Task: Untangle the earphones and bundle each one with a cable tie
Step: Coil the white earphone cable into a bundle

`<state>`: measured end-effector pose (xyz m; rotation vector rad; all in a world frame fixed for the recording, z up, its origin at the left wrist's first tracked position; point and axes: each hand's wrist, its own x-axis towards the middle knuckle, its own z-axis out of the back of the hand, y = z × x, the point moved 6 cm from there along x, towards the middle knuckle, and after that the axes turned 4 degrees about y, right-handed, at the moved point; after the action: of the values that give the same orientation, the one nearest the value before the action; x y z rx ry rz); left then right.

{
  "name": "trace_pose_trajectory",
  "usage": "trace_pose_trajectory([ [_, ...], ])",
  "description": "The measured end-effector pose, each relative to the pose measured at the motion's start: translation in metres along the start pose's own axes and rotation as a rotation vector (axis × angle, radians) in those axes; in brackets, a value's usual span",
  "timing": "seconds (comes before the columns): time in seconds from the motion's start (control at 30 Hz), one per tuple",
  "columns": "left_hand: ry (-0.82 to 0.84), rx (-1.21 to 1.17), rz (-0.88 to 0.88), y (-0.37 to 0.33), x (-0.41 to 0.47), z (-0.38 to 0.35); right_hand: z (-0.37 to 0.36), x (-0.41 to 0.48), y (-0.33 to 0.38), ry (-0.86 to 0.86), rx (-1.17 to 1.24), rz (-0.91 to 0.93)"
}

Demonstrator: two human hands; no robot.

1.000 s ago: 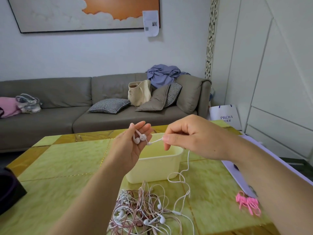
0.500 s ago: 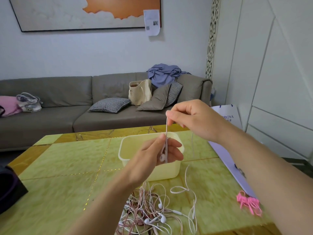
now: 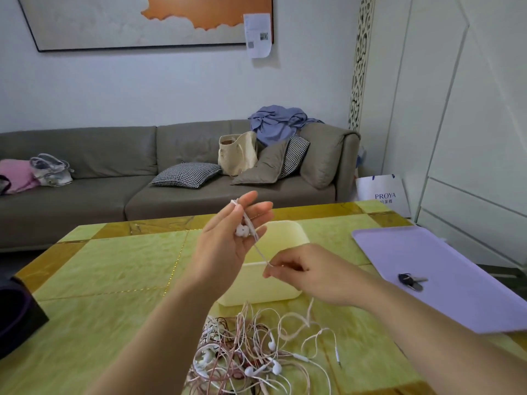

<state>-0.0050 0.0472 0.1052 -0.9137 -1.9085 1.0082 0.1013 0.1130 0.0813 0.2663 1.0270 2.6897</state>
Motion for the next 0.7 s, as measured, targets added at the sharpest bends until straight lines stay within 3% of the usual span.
trace_pose_trajectory([
  [0.13, 0.016, 0.282, 0.063, 0.017, 0.000, 0.008, 0.022, -0.011, 0.026, -0.050, -0.091, 0.050],
  [0.27, 0.150, 0.513, 0.177, 0.033, -0.011, -0.001, 0.059, -0.015, 0.047, -0.192, 0.003, 0.149],
  [0.43, 0.294, 0.490, 0.233, 0.033, -0.022, -0.023, 0.077, -0.004, 0.043, -0.290, 0.056, 0.151],
  [0.57, 0.349, 0.298, 0.209, 0.025, -0.027, -0.037, 0.069, 0.006, 0.013, -0.359, 0.245, 0.052],
  [0.7, 0.330, 0.015, 0.158, 0.009, -0.026, -0.041, 0.032, 0.009, -0.014, -0.234, 0.356, -0.017],
])
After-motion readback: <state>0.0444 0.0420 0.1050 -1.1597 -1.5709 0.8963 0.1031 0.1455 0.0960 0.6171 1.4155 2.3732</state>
